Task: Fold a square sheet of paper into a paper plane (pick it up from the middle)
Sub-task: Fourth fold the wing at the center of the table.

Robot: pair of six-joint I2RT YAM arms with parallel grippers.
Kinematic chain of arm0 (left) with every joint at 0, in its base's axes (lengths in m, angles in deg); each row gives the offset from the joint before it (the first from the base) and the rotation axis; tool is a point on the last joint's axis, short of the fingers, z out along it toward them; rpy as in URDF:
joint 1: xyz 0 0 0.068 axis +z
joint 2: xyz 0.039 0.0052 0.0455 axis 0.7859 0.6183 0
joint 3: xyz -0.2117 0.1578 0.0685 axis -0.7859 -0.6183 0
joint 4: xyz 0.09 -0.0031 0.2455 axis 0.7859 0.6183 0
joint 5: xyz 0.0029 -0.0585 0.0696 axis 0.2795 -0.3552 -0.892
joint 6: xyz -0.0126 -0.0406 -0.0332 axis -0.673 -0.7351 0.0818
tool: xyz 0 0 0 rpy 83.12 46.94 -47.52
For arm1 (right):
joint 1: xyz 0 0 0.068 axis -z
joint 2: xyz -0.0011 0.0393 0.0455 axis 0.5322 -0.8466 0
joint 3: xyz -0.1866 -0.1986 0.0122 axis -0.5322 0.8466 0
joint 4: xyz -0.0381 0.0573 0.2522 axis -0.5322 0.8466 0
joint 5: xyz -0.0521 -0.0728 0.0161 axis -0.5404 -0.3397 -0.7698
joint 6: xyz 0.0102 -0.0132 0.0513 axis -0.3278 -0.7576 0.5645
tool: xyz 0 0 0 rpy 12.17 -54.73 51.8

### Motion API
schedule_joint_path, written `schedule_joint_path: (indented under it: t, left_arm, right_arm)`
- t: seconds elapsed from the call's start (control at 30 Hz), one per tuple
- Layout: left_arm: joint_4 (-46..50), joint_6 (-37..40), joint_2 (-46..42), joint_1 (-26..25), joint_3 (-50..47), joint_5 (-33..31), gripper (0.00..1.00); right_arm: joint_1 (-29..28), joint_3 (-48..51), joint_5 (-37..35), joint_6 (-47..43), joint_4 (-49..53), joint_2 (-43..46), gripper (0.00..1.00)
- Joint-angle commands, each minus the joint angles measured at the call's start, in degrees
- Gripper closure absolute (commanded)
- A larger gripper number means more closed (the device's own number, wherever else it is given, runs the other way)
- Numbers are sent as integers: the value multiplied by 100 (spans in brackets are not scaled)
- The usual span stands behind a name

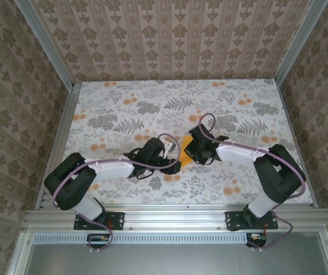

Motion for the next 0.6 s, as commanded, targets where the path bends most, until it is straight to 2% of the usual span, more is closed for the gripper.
schedule_joint_path:
  t: [0.0,0.27,0.57]
  left_arm:
    - [-772,452,-34,-26,-97,-168,30]
    - [-1270,561,343,-22,-50,300,45]
    - [-1045,627,669,-21,159,533,51]
  right_arm:
    - [-32,67,-232,572,444,177,100]
    - [-30,-38,51,987,506,73,100]
    - [-12,-21,336,1279,300,-17,100]
